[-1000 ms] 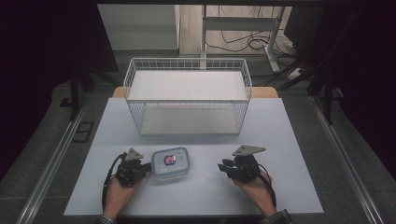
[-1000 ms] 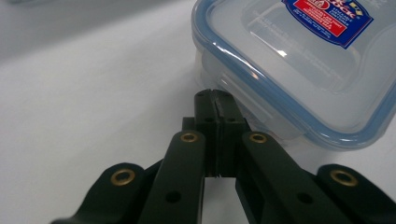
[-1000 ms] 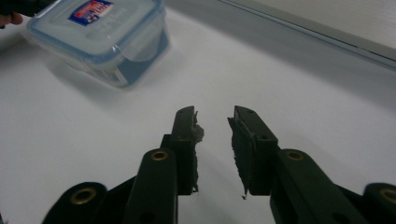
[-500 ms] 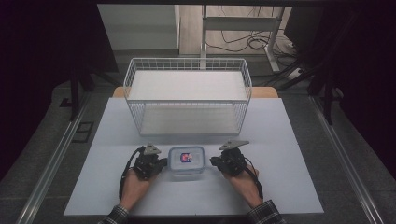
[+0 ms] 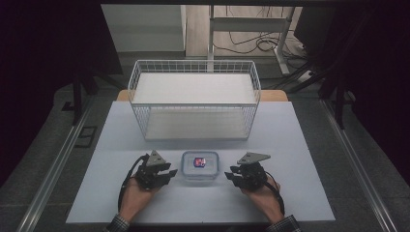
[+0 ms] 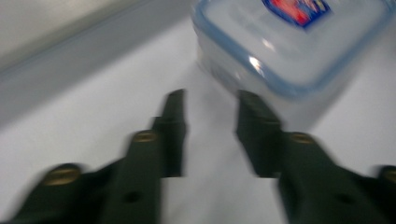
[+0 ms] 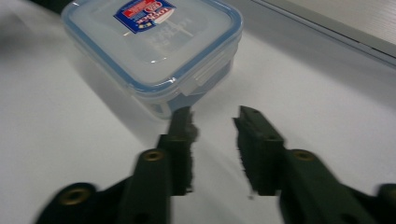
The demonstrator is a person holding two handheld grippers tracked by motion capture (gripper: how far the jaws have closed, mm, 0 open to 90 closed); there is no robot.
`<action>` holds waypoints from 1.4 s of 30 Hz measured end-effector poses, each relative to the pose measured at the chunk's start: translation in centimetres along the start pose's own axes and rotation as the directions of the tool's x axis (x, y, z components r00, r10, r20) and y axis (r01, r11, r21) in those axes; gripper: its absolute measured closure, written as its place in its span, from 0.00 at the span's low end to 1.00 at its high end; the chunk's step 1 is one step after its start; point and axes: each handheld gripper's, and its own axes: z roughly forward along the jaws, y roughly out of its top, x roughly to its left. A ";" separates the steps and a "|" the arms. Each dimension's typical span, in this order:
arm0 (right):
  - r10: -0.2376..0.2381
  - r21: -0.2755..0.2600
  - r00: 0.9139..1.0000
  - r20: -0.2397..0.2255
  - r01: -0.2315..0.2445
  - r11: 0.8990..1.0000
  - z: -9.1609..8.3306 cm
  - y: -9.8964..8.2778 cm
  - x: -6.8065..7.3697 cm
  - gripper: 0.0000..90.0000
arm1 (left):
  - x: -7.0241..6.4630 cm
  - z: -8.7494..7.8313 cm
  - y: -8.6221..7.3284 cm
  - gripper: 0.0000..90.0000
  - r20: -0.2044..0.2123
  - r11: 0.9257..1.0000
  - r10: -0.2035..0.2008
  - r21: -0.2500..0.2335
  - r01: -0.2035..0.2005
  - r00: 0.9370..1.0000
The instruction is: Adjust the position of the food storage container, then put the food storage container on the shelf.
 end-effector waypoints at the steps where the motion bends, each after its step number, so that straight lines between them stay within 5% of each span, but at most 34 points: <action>1: 0.003 -0.002 1.000 -0.001 -0.003 1.000 -0.1 0.0 0.1 0.63 | -0.2 -0.3 -0.4 0.54 -0.004 1.000 0.010 -0.003 -0.010 1.000; 4: 0.004 -0.005 1.000 -0.012 -0.004 1.000 -0.2 -0.1 0.4 0.51 | -0.5 -0.6 -1.0 0.34 -0.003 1.000 0.025 0.012 -0.025 1.000; 10: 0.004 -0.024 0.999 -0.049 -0.005 1.000 -0.3 0.1 0.7 0.40 | 0.2 -0.8 -1.0 0.14 0.043 0.998 -0.047 -0.035 0.048 0.998; 13: -0.019 -0.029 1.000 -0.025 0.018 0.999 -0.7 0.4 1.0 0.40 | 0.2 -1.0 -0.8 0.10 0.042 0.998 -0.036 -0.040 0.038 0.998; 20: -0.021 -0.031 0.999 -0.048 0.020 0.999 -0.6 0.6 0.8 0.33 | 0.0 -0.8 0.3 0.09 0.047 0.998 -0.030 -0.050 0.033 0.998; 25: 0.007 -0.065 0.998 -0.060 -0.011 0.998 -0.4 0.8 0.6 0.31 | -0.1 -0.3 1.2 0.14 0.071 0.997 -0.015 -0.077 0.021 0.997; 30: 0.041 -0.098 0.997 -0.069 -0.048 0.994 0.3 1.9 0.2 0.28 | -0.1 0.8 2.6 0.14 0.102 0.996 -0.020 -0.086 0.029 0.995; 36: 0.053 -0.057 0.995 -0.090 -0.058 0.997 2.5 3.4 -0.3 0.16 | -0.3 3.1 4.3 0.10 0.127 0.999 -0.008 -0.049 0.015 0.992; 39: 0.083 -0.017 0.990 -0.116 -0.086 0.996 3.9 3.9 -0.4 0.10 | -0.1 4.4 4.7 0.06 0.175 0.998 -0.039 -0.032 0.045 0.984; 41: 0.094 0.005 0.986 -0.135 -0.095 0.995 4.8 3.8 -0.3 0.09 | 0.4 5.1 4.5 0.05 0.234 0.995 -0.086 -0.035 0.097 0.968; 42: 0.134 0.014 0.975 -0.176 -0.133 0.991 5.4 3.6 -0.5 0.09 | 0.7 5.4 4.2 0.05 0.286 0.992 -0.115 -0.026 0.127 0.951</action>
